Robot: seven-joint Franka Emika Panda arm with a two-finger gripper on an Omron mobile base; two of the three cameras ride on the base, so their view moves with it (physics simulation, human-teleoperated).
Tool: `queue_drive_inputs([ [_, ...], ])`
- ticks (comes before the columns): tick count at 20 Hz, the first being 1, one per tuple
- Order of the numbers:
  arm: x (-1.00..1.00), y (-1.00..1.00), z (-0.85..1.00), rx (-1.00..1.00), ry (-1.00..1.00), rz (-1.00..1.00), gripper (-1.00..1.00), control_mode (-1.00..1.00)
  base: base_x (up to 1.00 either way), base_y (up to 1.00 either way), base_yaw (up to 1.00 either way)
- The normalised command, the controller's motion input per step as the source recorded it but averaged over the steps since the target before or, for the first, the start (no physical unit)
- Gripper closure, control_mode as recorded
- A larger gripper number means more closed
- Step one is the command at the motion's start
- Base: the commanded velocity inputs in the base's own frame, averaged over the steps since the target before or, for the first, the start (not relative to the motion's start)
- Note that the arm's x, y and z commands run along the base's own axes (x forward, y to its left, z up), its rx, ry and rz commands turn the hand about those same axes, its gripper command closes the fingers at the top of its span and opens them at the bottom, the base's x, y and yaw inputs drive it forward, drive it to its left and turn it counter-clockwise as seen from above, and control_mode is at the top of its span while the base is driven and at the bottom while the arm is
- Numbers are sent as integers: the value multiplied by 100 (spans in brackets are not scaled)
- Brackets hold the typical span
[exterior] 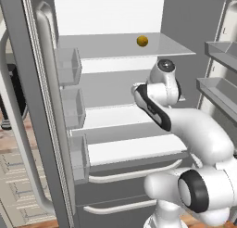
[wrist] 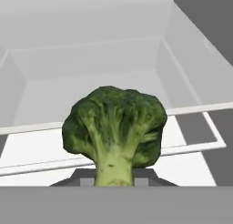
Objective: Place the cold items (lemon and broccoli) from the fridge in one tupperware on the dining counter. Place the warm items (kebab skewer and hot dog) in the stove area in another tupperware.
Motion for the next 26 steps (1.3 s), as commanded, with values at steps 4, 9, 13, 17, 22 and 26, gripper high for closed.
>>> queue_drive_inputs([
  [4, -78, 6, 37, 0, 15, 0, 100, -100, 0, 0, 0],
  [9, -67, 9, 46, 0, 20, 0, 100, -100, 0, 0, 0],
  [13, -65, 5, 42, 0, 18, 0, 100, -100, 0, 0, 0],
  [17, -70, 0, 24, 0, 4, 0, 100, -100, 0, 0, 0],
  [22, -70, 0, 8, 0, 0, 0, 100, -100, 0, 0, 0],
  [26, -59, 1, 7, 0, 0, 0, 100, -100, 0, 0, 0],
])
